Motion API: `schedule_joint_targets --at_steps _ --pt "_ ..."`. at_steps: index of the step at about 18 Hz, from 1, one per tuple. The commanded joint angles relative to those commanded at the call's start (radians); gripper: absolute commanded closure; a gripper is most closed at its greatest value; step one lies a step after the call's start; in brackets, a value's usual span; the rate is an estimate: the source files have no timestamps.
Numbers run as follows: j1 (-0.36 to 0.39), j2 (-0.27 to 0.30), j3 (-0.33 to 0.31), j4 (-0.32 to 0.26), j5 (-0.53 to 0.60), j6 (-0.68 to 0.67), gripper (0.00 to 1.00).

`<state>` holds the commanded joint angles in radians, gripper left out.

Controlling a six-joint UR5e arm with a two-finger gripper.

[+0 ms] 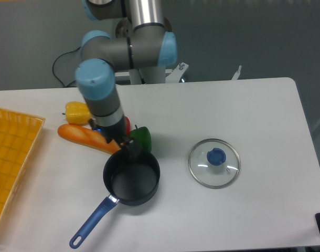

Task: Pick up the long bread
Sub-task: 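Swing the gripper over toward the orange bread beside the saucepan, then lower the gripper down to the bread's end near the yellow pepper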

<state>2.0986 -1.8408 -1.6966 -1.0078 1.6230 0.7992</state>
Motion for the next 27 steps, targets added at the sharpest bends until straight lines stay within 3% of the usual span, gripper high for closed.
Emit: schedule_joint_targets --at_steps 9,22,25,27 --pt "-0.065 -0.011 0.024 0.008 0.011 -0.098 0.0" --pt "-0.118 -0.014 0.019 0.037 0.017 -0.089 0.0" --pt "-0.16 -0.031 0.015 0.034 0.055 -0.084 0.0" --pt "-0.166 -0.046 0.017 0.035 0.078 -0.004 0.0"
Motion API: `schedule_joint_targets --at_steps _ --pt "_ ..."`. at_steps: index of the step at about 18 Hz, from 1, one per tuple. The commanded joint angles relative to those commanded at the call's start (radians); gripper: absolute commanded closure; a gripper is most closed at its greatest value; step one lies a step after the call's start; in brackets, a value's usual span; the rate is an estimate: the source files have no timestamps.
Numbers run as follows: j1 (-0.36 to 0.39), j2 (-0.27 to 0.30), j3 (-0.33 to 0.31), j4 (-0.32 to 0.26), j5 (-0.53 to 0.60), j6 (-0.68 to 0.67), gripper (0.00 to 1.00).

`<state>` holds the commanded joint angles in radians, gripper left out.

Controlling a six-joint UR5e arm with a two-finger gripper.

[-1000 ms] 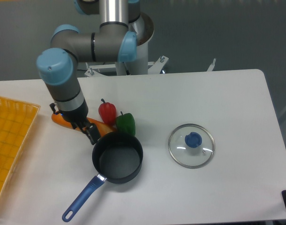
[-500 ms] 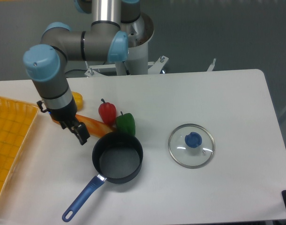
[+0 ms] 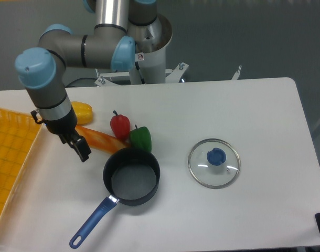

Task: Pick up the long bread
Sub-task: 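Lower the gripper down to the bread's end near the yellow pepper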

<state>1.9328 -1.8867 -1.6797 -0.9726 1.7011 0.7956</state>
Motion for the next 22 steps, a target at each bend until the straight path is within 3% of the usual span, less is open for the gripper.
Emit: schedule_joint_targets --at_steps 3,15,22 --pt "-0.014 -0.002 0.0 -0.002 -0.005 0.175 0.0" --pt "-0.044 -0.014 -0.031 0.0 -0.132 0.453 0.0" --pt "-0.048 -0.029 -0.115 0.002 -0.127 0.599 0.0"
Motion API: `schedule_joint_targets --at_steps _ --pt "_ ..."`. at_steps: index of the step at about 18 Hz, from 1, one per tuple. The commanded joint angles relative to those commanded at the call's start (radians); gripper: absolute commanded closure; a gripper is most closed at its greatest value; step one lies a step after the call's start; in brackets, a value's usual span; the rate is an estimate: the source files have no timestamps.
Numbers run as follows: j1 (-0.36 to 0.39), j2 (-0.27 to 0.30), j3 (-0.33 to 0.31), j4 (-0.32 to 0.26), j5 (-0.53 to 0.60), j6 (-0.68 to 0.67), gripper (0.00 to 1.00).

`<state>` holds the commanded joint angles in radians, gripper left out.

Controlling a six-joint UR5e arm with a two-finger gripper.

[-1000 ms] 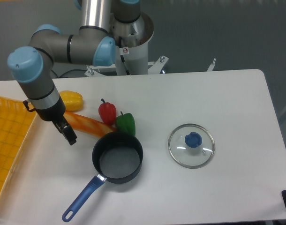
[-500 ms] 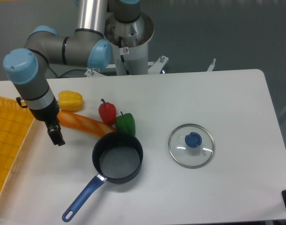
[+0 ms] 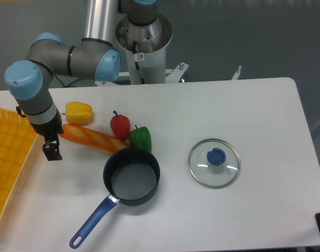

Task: Pick up the long bread
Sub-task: 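Lower the gripper down to the bread's end near the yellow pepper, then align the open gripper over the bread and descend onto it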

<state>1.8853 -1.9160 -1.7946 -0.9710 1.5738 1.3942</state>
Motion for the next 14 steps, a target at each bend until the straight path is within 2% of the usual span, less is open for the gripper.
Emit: schedule_joint_targets --at_steps 5,10,14 --pt "0.002 0.017 -0.087 0.005 0.008 0.02 0.0" --pt "0.006 0.026 -0.114 0.005 0.098 0.071 0.0" --pt "0.018 0.032 -0.12 0.003 0.103 0.087 0.0"
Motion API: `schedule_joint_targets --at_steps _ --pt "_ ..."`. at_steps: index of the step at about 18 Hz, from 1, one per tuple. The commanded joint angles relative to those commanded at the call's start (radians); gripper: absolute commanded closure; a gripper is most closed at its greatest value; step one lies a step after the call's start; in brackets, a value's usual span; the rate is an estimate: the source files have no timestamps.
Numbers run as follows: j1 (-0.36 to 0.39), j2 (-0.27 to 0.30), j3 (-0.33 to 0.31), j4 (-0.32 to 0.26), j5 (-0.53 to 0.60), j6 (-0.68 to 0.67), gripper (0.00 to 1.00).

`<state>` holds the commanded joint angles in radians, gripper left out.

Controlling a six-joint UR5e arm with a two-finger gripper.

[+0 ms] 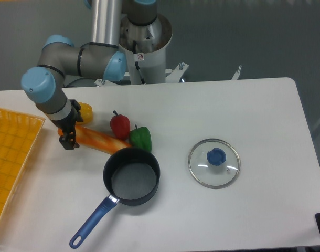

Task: Pick up the long bread
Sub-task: 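Align the open gripper over the bread and descend onto it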

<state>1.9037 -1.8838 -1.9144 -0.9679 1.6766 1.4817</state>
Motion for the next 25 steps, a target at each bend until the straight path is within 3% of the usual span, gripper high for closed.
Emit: schedule_joint_targets --at_steps 25 --pt "-0.006 -0.011 -0.034 0.026 0.051 -0.02 0.0"
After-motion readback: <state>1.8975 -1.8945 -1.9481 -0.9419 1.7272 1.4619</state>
